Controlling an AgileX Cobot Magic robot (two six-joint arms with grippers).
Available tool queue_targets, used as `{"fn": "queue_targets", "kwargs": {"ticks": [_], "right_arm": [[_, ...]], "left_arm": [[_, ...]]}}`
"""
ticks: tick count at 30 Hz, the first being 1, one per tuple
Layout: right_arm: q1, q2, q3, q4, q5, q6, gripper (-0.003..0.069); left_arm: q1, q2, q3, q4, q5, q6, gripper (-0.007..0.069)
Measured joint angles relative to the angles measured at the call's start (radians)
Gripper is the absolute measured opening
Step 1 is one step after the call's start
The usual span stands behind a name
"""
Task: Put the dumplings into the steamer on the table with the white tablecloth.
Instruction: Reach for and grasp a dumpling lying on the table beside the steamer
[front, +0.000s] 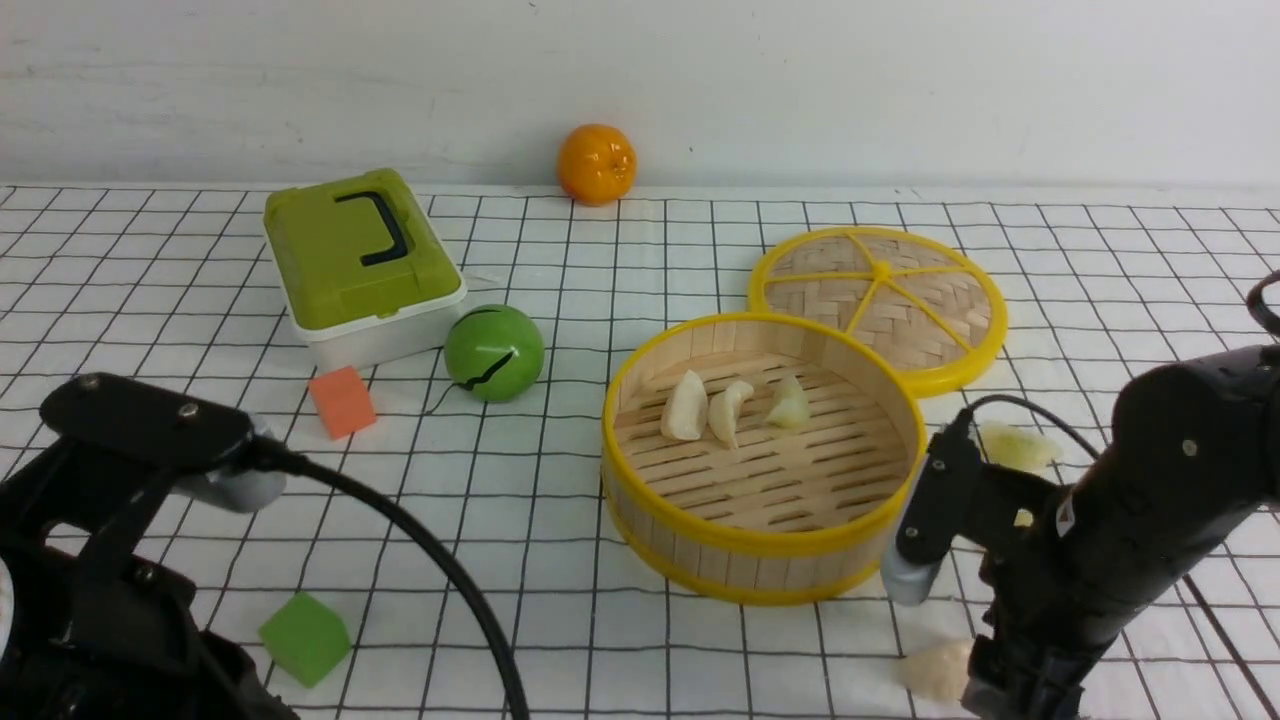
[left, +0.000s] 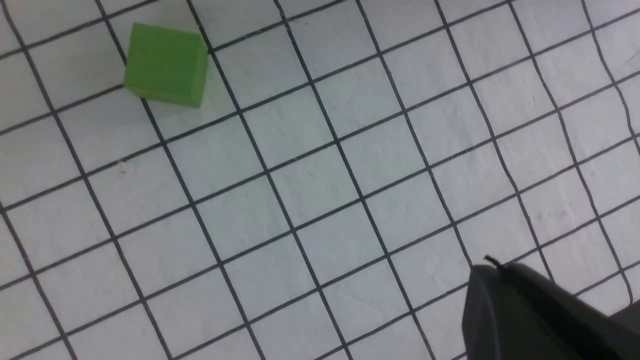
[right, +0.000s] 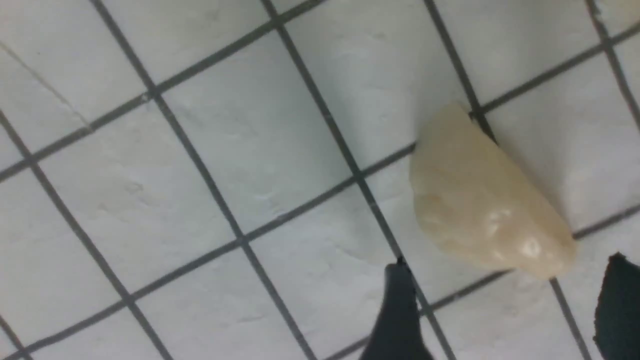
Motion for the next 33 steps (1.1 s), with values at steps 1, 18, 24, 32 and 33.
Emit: {"fn": "queue_targets", "kwargs": {"ticks": [1,18,24,32,33], "right_arm": [[0.000,0.005,0.000,0.011,-0.005,-0.018,0.0485],[0.000,0.064,-0.018,0.070,-0.038,-0.194,0.0389],[0.000,0.031,-0.050,0.127,-0.040,-0.200,0.0413],[0.000,0.042,-0.050,0.137,-0.035,-0.302,0.0507],[0.000,0.044,-0.050,0.139,-0.040,-0.304,0.0511]], "left_arm": [[0.000,0.000,0.000,0.000,-0.002,0.000,-0.0013],[0.000,0.000,0.000,0.000,-0.051,0.004,-0.0013],[0.000,0.000,0.000,0.004,-0.039,0.019,-0.0013],[0.000,0.000,0.000,0.006,-0.030,0.049,-0.0013],[0.000,0.000,0.000,0.007,-0.029,0.049,-0.0013]]}}
